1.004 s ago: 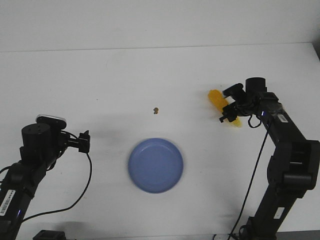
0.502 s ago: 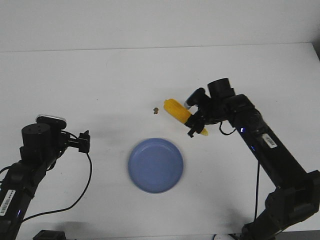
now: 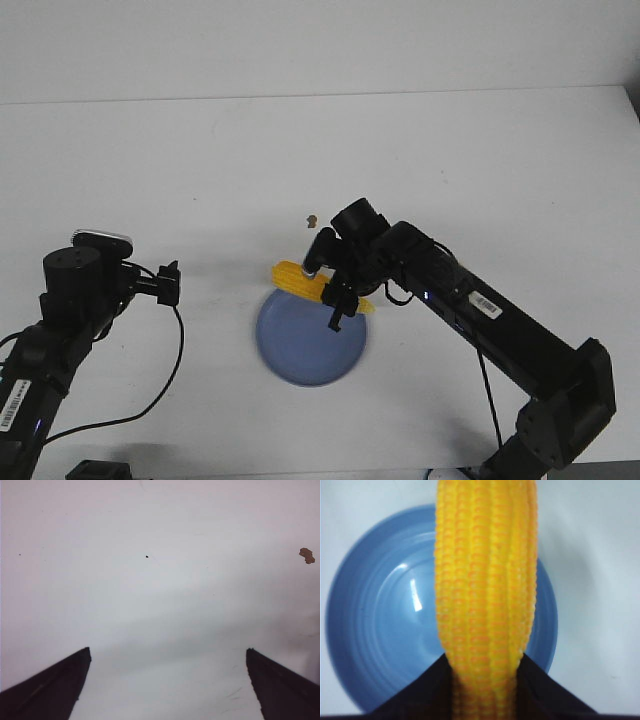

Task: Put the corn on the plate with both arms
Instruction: 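Lower the corn onto the blue plate and open the right gripper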

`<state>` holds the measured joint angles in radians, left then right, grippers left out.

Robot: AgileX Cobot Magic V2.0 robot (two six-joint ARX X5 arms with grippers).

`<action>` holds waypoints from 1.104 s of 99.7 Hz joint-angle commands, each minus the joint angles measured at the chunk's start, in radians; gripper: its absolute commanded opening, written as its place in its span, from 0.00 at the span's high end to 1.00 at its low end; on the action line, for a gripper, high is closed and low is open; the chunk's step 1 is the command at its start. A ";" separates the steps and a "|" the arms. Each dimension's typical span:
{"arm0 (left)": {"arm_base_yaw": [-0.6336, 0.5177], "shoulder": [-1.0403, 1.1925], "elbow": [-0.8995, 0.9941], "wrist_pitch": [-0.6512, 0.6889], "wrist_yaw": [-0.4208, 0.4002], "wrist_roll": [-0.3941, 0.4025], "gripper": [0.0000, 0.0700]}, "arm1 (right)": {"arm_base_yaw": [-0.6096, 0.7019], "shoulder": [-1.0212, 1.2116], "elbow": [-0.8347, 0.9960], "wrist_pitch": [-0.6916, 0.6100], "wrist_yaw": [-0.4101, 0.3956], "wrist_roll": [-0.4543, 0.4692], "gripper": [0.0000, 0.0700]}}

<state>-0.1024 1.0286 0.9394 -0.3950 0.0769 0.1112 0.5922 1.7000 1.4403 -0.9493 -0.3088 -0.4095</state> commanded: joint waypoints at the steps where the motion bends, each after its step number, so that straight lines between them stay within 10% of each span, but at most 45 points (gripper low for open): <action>1: -0.002 0.011 0.006 0.005 0.002 -0.011 0.09 | 0.008 0.023 -0.011 0.020 0.002 0.025 0.88; 29: -0.002 0.011 0.006 0.005 0.002 -0.012 0.09 | 0.014 0.023 -0.113 0.048 -0.006 0.056 0.85; 45: -0.002 0.011 0.006 0.004 0.002 -0.012 0.09 | 0.032 0.023 -0.132 0.063 -0.005 0.072 0.50; 65: -0.002 0.011 0.006 0.004 0.002 -0.012 0.09 | 0.045 0.023 -0.132 0.074 -0.005 0.072 0.42; 81: -0.002 0.011 0.006 0.004 0.002 -0.011 0.09 | 0.044 0.023 -0.132 0.083 -0.004 0.073 0.03; 110: -0.002 0.011 0.006 0.003 0.002 -0.012 0.09 | -0.001 -0.060 -0.132 0.143 0.010 0.081 0.02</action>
<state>-0.1024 1.0286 0.9394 -0.3965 0.0765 0.1055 0.6041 1.6764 1.2964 -0.8246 -0.3092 -0.3420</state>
